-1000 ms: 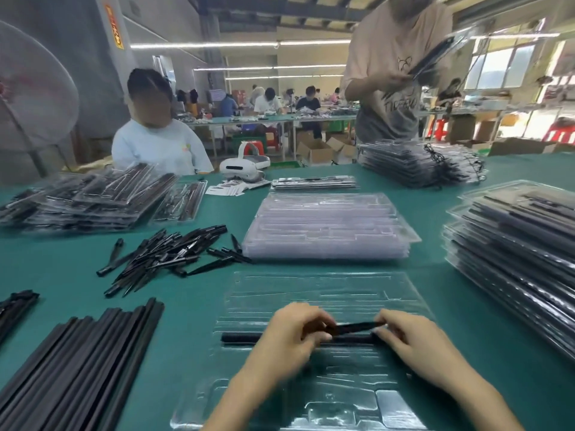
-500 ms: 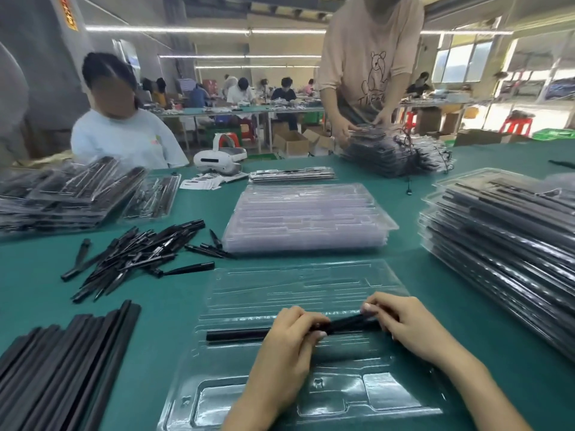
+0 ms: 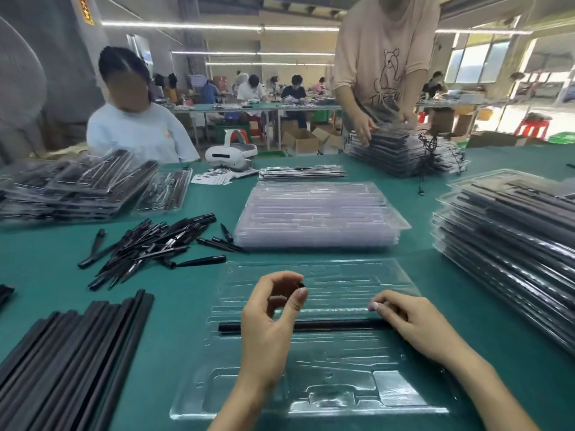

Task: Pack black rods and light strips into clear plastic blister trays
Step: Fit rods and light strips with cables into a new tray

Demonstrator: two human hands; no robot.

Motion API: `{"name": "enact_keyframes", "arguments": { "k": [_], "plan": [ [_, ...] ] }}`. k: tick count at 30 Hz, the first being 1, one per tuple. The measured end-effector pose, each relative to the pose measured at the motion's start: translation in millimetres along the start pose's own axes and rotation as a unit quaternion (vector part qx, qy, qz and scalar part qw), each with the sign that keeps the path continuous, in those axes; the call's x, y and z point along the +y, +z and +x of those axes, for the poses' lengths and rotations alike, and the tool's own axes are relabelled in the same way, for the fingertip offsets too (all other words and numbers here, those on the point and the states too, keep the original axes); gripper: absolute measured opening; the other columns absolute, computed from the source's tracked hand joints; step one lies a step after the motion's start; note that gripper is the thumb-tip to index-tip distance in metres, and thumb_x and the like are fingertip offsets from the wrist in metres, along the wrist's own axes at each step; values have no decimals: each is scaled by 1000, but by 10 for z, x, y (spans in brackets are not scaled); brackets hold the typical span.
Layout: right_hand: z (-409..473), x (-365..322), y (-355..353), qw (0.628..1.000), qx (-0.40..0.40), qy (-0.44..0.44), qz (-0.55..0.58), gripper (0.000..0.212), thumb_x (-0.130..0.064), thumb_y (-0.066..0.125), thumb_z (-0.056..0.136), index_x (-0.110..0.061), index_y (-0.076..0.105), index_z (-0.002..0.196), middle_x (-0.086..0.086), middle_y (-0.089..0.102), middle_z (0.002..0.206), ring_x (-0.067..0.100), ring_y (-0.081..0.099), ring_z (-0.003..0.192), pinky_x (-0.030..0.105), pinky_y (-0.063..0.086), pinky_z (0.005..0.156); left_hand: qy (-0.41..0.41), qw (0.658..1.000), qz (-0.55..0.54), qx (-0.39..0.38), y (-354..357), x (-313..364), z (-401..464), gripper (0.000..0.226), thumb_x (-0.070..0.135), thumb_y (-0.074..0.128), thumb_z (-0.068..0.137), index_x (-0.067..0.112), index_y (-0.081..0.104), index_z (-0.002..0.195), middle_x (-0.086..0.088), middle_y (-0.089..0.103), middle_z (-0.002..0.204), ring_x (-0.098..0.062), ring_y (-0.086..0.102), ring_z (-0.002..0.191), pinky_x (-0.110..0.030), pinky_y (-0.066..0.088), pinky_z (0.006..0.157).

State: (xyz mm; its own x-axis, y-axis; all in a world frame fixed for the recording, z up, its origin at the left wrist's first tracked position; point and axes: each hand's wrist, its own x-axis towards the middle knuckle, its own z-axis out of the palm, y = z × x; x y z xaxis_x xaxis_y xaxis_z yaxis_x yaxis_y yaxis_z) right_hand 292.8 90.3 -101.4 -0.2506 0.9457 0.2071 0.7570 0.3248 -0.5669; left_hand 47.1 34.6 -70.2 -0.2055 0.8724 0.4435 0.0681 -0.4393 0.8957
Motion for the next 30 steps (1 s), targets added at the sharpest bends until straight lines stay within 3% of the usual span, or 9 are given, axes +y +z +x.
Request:
{"name": "enact_keyframes", "arguments": {
  "k": [6,7,9,11,14,17,21,24,30],
  "plan": [
    [13,25,12,1000,3,8,-13,10,-40,55,93,-42,60,84,-14,62,68,5,52,63,33,48,67,109,979,84,-152,217,-65,-139,21,15,69,83,27,68,100,11,66,99,-7,63,95,-21,50,84],
    [17,24,18,1000,4,9,-16,10,-40,55,93,-41,59,85,-12,61,66,6,52,62,35,49,67,114,959,138,-221,281,-104,-174,29,17,66,87,25,64,115,9,63,115,-6,57,111,-23,44,97],
    [22,24,24,1000,8,11,-15,9,-40,55,93,-40,59,85,-9,61,65,7,51,60,36,49,67,119,871,316,-357,363,-226,-244,55,31,53,96,23,32,147,8,34,152,-7,21,143,-29,7,121],
    [18,29,26,1000,9,11,-12,9,-40,56,92,-41,59,84,-11,61,65,7,52,60,36,49,67,119,803,408,-417,352,-293,-230,64,41,37,101,24,5,153,13,4,160,-4,-8,146,-27,-17,116],
    [14,31,30,1000,8,9,-15,8,-41,55,92,-41,59,85,-11,60,65,5,51,60,36,49,66,108,811,414,-398,237,-250,-154,66,45,32,101,28,-6,152,18,-11,157,1,-21,141,-26,-18,116],
    [22,27,33,1000,6,13,-20,8,-41,55,92,-42,59,85,-11,60,66,6,50,60,34,47,65,121,800,491,-322,-5,-264,-75,60,48,29,100,32,3,152,19,3,158,1,-2,144,-25,-5,118],
    [16,24,29,1000,3,15,-22,9,-39,56,92,-43,58,84,-16,56,63,2,50,61,31,44,62,117,794,514,-303,-193,-231,50,30,44,39,99,36,51,126,20,51,123,-4,39,116,-16,26,94],
    [11,14,25,999,1,17,-27,12,-36,57,92,-44,57,84,-13,55,62,0,50,62,29,43,61,122,802,485,-325,-163,-215,53,27,43,41,99,31,61,113,15,56,110,-6,44,108,-16,30,89],
    [10,0,17,999,-3,13,-29,13,-33,58,92,-44,57,84,-11,54,61,0,49,61,26,40,59,134,801,475,-338,4,-304,-72,33,47,38,99,31,57,121,12,51,114,-8,43,108,-20,30,87]
  ]
}}
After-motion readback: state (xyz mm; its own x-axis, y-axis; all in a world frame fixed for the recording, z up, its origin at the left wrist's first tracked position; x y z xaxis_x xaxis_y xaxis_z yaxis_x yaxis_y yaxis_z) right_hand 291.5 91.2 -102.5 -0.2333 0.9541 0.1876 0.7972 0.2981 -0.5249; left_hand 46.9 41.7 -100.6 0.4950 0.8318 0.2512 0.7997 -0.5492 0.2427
